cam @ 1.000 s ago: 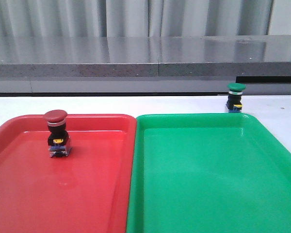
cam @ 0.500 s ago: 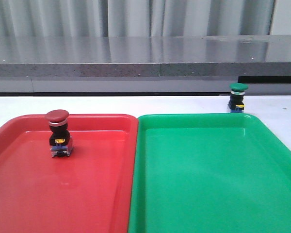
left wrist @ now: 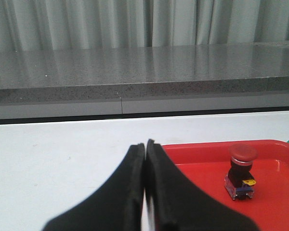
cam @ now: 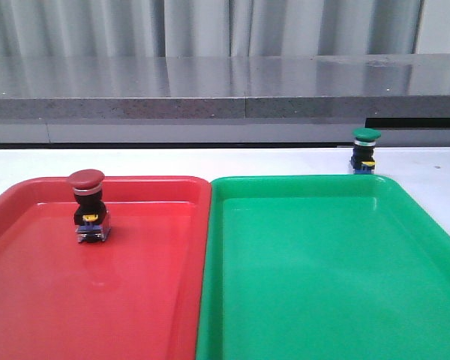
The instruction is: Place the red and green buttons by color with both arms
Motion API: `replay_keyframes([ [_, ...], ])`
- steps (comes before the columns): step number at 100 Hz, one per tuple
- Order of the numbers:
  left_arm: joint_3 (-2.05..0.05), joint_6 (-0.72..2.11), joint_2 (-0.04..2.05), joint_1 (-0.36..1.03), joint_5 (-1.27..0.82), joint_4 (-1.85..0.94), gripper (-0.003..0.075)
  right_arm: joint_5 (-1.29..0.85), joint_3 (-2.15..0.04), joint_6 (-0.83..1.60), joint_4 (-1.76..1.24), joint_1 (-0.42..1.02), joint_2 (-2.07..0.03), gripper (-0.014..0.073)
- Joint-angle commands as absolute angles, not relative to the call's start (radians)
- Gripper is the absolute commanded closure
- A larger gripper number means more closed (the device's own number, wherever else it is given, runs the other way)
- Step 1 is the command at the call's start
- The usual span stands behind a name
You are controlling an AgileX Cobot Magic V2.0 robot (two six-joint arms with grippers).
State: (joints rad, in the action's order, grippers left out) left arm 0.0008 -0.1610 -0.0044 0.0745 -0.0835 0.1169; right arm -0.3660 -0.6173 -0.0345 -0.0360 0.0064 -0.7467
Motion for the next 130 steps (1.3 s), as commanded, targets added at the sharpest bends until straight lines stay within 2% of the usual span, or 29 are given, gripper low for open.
replay_keyframes([
  [1, 0.026, -0.164, -0.038, 0.072, 0.000, 0.119, 0.0739, -0.263, -0.691, -0.030, -0.037, 0.001, -0.824, 0.0661],
  [21, 0.026, -0.164, -0.038, 0.072, 0.000, 0.119, 0.0739, -0.152, -0.707, -0.030, -0.037, 0.001, -0.968, 0.0661],
  [42, 0.026, -0.164, -0.038, 0.072, 0.000, 0.119, 0.0739, -0.196, -0.707, -0.030, -0.037, 0.001, -1.047, 0.0657],
  [49, 0.026, -0.164, -0.038, 0.072, 0.000, 0.119, 0.0739, -0.204, -0.707, -0.030, -0.037, 0.001, -1.047, 0.0626],
  [54, 0.026, -0.164, -0.038, 0.072, 0.000, 0.119, 0.0739, -0.204, -0.707, -0.030, -0.037, 0.001, -1.046, 0.0571],
  [61, 0.026, -0.164, -0.038, 0.072, 0.000, 0.119, 0.0739, -0.204, -0.707, -0.030, -0.037, 0.001, -1.046, 0.0446],
  [73, 0.026, -0.164, -0.038, 0.072, 0.000, 0.119, 0.0739, -0.214, -0.707, -0.030, -0.049, 0.002, -1.046, 0.0163],
  [78, 0.026, -0.164, -0.038, 0.072, 0.000, 0.119, 0.0739, -0.218, -0.707, -0.030, -0.070, 0.002, -1.046, 0.0071],
  [85, 0.026, -0.164, -0.038, 0.072, 0.000, 0.119, 0.0739, -0.217, -0.707, -0.030, -0.094, 0.002, -1.046, -0.0008],
  [110, 0.026, -0.164, -0.038, 0.072, 0.000, 0.119, 0.0739, -0.266, -0.793, -0.030, -0.111, 0.004, -1.080, -0.0015],
  [130, 0.026, -0.164, -0.038, 0.072, 0.000, 0.119, 0.0739, -0.330, -0.972, -0.010, -0.111, 0.019, -1.226, 0.0044],
])
